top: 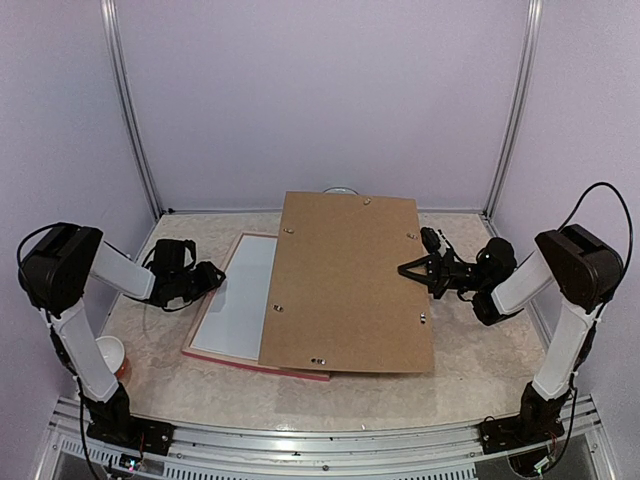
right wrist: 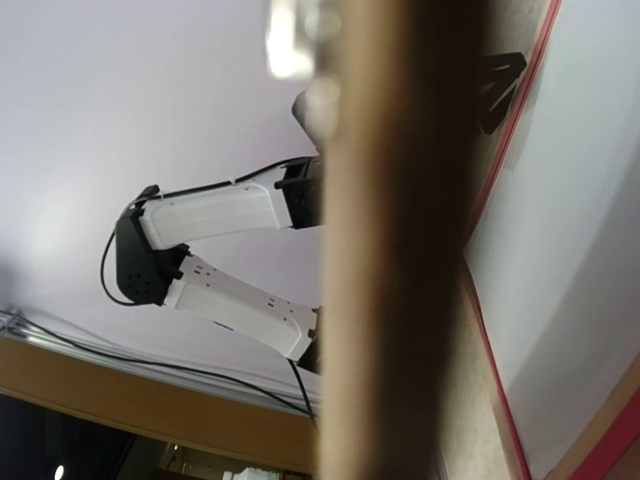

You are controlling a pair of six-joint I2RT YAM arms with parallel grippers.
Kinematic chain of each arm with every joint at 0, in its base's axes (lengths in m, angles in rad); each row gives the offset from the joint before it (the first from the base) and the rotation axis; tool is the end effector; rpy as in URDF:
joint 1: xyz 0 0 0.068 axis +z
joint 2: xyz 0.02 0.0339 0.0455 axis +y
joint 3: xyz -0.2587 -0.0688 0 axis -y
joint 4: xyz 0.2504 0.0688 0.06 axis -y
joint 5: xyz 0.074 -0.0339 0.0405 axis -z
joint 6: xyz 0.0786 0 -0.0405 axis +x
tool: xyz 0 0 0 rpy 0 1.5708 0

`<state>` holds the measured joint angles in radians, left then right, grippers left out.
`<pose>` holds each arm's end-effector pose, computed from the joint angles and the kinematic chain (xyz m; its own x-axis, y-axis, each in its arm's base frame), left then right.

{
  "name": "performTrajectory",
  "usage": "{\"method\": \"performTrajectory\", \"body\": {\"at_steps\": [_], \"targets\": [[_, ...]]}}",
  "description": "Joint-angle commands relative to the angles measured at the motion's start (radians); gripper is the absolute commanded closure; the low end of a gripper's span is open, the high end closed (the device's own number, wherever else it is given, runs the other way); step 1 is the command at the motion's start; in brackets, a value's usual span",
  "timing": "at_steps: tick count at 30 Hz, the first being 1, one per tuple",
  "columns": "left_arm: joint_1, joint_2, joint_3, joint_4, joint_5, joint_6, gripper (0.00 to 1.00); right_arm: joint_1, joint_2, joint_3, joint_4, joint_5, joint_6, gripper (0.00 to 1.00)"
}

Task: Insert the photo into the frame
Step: Move the frame body to the center of the board.

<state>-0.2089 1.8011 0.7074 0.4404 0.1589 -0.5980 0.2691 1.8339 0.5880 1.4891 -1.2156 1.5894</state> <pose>0.3572 -0.0884 0.0783 -0.6759 -0.4250 -0.6021 -0.0639 0.8477 -0.5265 0.2912 0.1568 0.1696 -0.9738 0.0921 -0.2077 -0.2141 -0.0657 0.9746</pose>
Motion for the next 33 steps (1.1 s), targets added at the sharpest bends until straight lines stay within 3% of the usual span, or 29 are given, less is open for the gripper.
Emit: {"method": "performTrajectory", "body": {"at_steps": [1, 21, 33], "targets": [[-0.013, 0.023, 0.0, -0.017, 0.031, -0.002, 0.51, -0.01, -0.023, 0.011, 0.055, 0.007, -0.013, 1.0], [-0.059, 0.008, -0.056, 0.004, 0.058, -0.021, 0.69, -0.018, -0.022, -0.016, 0.08, 0.006, -0.005, 1.0], [-0.114, -0.009, -0.111, 0.039, 0.072, -0.054, 0.71, -0.025, -0.018, -0.022, 0.086, 0.003, -0.005, 1.0]]}}
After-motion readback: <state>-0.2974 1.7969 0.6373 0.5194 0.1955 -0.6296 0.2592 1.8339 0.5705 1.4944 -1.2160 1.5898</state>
